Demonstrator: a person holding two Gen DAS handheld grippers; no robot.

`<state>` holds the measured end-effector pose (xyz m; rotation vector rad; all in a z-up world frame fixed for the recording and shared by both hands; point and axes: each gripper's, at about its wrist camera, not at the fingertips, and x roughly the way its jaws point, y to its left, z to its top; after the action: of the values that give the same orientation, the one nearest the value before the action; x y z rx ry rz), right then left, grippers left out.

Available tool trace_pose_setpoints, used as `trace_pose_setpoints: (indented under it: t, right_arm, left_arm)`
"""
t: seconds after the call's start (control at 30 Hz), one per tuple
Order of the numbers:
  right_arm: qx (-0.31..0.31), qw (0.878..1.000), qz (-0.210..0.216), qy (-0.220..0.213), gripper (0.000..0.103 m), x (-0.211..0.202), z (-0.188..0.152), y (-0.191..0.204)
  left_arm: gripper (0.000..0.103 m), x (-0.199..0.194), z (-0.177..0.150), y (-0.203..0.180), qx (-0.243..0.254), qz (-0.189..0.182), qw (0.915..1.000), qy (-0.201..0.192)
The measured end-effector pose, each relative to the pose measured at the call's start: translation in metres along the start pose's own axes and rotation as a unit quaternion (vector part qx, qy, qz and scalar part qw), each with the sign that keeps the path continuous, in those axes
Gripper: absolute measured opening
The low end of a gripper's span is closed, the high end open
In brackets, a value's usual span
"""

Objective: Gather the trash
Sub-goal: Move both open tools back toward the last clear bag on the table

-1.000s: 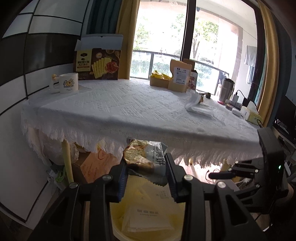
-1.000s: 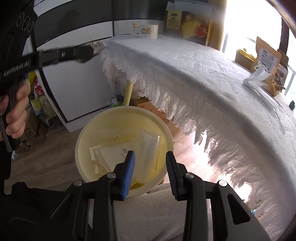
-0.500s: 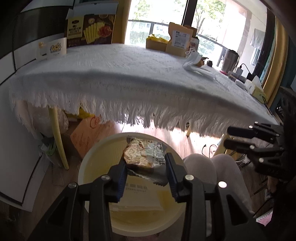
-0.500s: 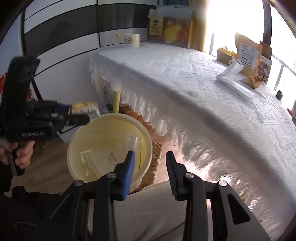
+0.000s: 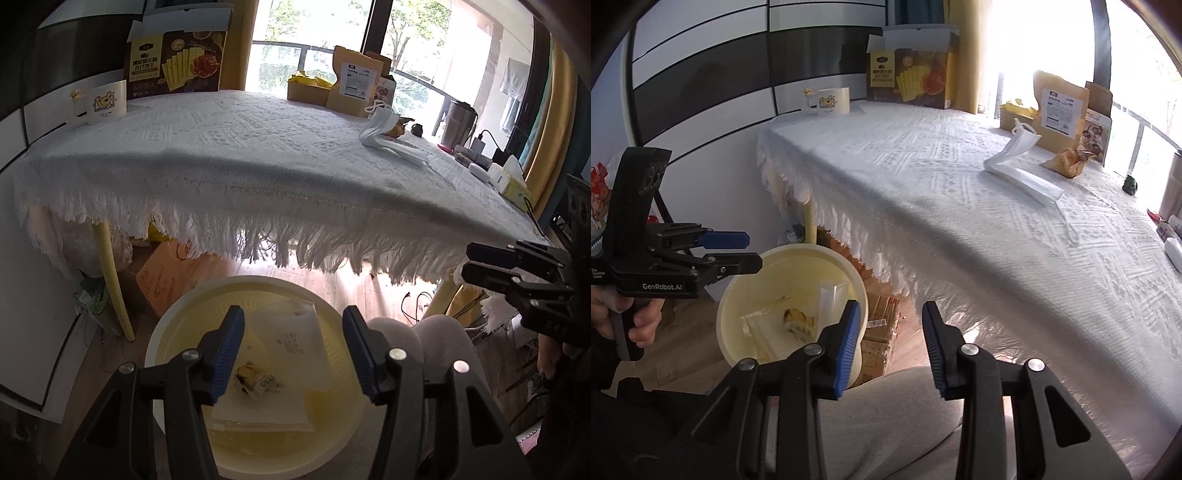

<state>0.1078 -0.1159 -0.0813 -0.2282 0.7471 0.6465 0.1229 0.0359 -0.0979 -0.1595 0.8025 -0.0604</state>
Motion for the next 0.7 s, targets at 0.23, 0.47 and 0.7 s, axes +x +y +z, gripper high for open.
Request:
trace_pose_setpoints:
  t: [0.23,0.47,0.7]
  right_arm:
    - [0.006,1.000,-0.005,-0.009,0.032,-0.006,0.002,-0.012]
    - [0.009,1.000,-0.012,-0.016,0.032,-0.011,0.008,-0.025]
    - [0.015,1.000,-0.015,-0.020,0.032,-0.010,0.014,-0.041]
  left_arm:
    - [0.056,0.003,0.014,-0.011,0.009,-0.007,0.9999,-0.009]
    - [0.056,0.010,0.029,-0.023,0.019,-0.015,0.9996,-0.018]
    - [0.056,0.015,0.044,-0.036,0.031,-0.022,0.9989,-0.028]
